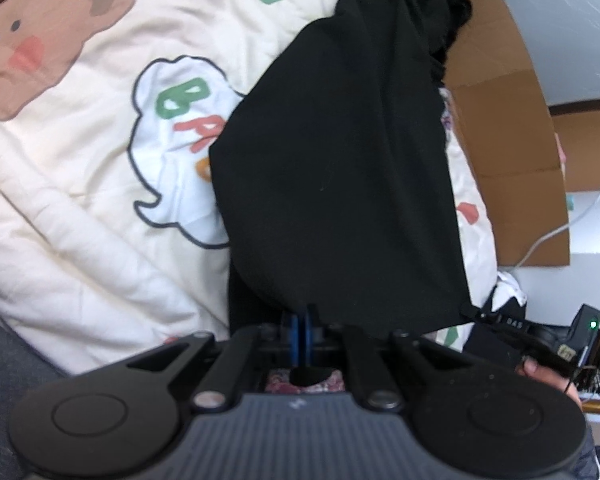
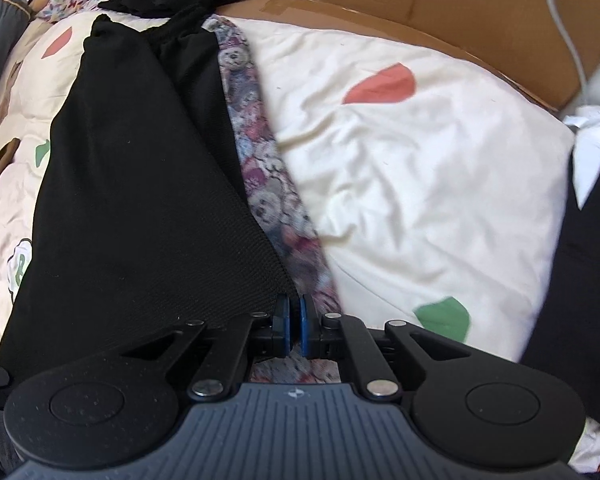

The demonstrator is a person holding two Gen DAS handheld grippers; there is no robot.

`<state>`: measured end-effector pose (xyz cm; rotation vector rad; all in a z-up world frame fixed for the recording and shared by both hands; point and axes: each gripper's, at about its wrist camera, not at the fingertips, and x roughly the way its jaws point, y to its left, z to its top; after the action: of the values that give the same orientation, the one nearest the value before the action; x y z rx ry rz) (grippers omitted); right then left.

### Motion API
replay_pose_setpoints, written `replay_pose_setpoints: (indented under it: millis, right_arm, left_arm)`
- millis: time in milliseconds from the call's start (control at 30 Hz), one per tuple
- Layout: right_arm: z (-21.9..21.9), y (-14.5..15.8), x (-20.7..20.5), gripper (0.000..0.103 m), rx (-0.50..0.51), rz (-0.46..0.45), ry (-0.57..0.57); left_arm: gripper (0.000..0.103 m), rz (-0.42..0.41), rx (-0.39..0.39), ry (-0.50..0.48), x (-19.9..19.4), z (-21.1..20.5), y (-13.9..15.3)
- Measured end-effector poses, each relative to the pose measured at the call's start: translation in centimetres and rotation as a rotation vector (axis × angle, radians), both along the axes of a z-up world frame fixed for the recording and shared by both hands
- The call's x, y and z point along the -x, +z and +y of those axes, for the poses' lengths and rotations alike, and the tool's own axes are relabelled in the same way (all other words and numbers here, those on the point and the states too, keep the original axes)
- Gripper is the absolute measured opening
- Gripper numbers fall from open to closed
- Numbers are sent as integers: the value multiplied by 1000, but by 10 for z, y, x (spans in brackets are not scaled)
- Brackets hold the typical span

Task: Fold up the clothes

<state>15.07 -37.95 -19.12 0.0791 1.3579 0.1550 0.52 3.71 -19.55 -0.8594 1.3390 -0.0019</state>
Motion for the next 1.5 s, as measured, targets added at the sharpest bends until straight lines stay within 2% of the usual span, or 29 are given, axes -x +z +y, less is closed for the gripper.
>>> replay_pose_setpoints:
  millis: [233, 333, 433, 600, 767, 900, 1100, 1133, 1200, 1300, 1500]
  right_arm:
    - [-15, 0, 6, 5, -22, 19, -31]
    - [-18, -6, 5, 6, -67, 25, -48]
    - [-17, -14, 3, 12, -77, 33, -59]
    - [-13, -26, 1, 31, -66, 46, -41]
    - [-8, -39, -3, 33, -76, 76, -29]
    - [-1, -49, -3, 33, -107, 101, -11]
    - [7, -62, -2, 31, -93, 152, -6]
    - [7, -62, -2, 29, -91, 154, -8]
    - [7, -60, -2, 10, -84, 153, -11]
    - [7, -53, 0, 7, -66, 143, 3]
    - [-4, -33, 2, 6, -41, 131, 4]
  left_arm:
    - [3, 6, -19, -17, 6, -9, 0]
    - [3, 18, -31, -12, 10, -7, -4]
    - [3, 29, -42, -5, 12, -3, -7]
    - [3, 37, -59, 15, 13, 6, -10]
    - [3, 47, -69, 28, 15, 13, -13]
    - [3, 55, -73, 36, 17, 16, -14]
    - [3, 59, -71, 39, 17, 18, -16]
    - [3, 58, -70, 37, 17, 17, -16]
    - [3, 58, -66, 35, 16, 16, -17]
    - [3, 56, -66, 26, 15, 13, -16]
    - [3, 39, -62, 0, 12, 5, -7]
